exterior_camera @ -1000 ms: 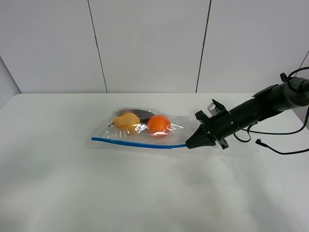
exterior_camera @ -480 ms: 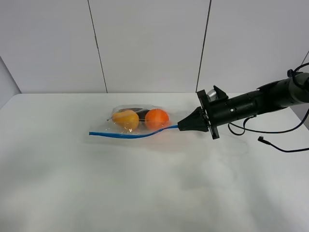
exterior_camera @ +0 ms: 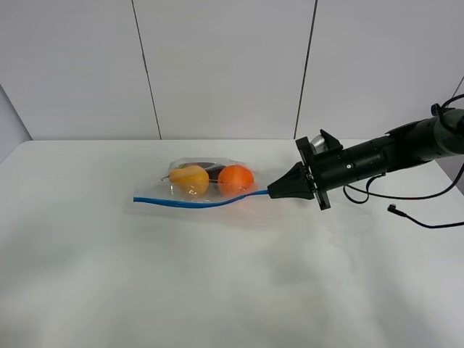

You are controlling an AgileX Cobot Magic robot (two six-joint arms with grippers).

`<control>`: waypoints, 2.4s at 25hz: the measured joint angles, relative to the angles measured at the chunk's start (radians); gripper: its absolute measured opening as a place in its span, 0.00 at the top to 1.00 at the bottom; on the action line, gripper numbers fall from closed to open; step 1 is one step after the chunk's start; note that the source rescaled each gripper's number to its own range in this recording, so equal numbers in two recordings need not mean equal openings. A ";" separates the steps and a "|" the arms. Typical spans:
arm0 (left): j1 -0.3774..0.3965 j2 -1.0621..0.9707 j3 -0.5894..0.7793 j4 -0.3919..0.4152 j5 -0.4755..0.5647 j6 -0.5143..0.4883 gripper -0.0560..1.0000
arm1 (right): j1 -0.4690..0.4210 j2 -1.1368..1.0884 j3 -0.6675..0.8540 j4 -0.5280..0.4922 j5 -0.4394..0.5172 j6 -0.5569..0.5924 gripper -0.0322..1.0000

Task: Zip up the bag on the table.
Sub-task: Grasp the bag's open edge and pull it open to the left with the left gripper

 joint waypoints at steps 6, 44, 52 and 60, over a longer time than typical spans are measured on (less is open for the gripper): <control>0.000 0.198 -0.144 0.023 -0.103 0.035 0.00 | 0.000 0.000 0.000 0.000 0.001 -0.005 0.97; -0.592 1.563 -0.383 -0.455 -1.064 1.503 0.00 | 0.000 0.000 0.000 -0.004 0.002 -0.025 0.97; -0.764 1.780 -0.383 -0.459 -1.371 1.399 0.00 | 0.000 0.000 0.000 -0.005 0.002 -0.026 0.97; -0.817 1.966 -0.384 -0.459 -1.707 1.282 0.15 | 0.000 0.000 0.000 -0.006 0.002 -0.026 0.97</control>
